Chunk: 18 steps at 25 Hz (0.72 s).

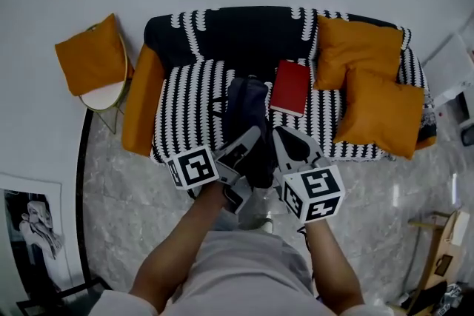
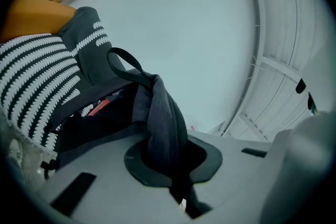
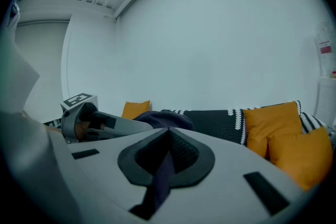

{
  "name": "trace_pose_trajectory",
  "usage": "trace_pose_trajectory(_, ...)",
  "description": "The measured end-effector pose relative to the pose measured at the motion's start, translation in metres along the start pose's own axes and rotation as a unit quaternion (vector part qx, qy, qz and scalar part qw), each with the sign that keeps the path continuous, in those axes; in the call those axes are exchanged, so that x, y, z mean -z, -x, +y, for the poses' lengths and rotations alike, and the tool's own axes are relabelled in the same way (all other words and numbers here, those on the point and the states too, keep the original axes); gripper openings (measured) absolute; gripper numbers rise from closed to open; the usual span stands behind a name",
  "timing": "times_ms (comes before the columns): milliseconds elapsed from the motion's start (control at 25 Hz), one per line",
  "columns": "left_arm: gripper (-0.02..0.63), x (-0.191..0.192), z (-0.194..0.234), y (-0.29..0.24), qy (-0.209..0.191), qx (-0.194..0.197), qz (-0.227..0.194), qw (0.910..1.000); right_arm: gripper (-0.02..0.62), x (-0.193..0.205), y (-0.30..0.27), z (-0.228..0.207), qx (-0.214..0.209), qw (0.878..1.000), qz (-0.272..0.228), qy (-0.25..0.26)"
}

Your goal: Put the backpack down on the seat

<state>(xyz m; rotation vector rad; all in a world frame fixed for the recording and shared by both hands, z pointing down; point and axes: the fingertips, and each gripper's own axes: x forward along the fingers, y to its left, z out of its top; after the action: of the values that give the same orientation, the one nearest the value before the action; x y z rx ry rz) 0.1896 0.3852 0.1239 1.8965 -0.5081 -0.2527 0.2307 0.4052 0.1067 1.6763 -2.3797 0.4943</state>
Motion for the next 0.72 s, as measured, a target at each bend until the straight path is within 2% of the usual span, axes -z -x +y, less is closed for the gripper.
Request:
trace_pose_trajectory(80, 0.017, -0.017, 0.012, -0.007, -0.003, -0.008, 0.012, 0.9999, 0.002, -0.005, -0.02, -0.003, 0.007, 1.0, 0.005, -0.003)
trace_pose_trajectory(720, 0.017, -0.133, 0.079, -0.063, 0.034, 0.033, 0.068, 0.9966, 0.002, -0.039, -0.149, -0.029, 0.08, 0.996, 0.043, -0.01)
